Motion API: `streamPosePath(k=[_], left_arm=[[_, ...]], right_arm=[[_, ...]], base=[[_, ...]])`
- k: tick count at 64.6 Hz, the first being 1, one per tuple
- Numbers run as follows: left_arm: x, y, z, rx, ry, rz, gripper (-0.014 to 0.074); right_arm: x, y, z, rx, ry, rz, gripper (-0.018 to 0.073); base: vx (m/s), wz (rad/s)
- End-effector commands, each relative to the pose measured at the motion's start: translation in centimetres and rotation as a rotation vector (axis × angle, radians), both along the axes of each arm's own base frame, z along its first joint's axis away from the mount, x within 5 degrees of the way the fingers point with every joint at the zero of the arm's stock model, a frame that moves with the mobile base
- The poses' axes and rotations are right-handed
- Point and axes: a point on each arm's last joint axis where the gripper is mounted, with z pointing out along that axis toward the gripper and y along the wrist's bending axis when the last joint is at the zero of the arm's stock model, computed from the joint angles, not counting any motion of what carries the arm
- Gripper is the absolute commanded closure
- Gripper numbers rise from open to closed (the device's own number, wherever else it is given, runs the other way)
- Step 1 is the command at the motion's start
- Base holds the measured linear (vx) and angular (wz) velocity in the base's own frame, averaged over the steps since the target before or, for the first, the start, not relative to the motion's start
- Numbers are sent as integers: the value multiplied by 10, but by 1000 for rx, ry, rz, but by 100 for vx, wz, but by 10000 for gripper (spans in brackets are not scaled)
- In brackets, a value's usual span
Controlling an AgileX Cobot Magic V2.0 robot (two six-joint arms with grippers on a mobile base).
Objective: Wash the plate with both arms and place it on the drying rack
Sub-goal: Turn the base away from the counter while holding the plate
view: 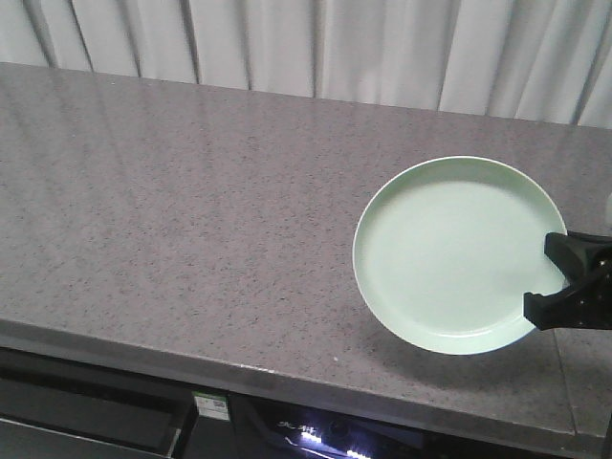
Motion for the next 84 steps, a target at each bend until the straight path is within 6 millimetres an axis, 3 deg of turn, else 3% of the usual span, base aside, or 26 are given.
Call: streamPosePath(k=[1,84], left_arm=[[0,0,1,-18,-69,-3,602],[0,0,1,-18,-69,-3,602]], right_arm=[[1,-2,18,12,-111,-24,569],[1,-2,18,12,-112,-24,569]], base=[[-9,34],[-8,32]])
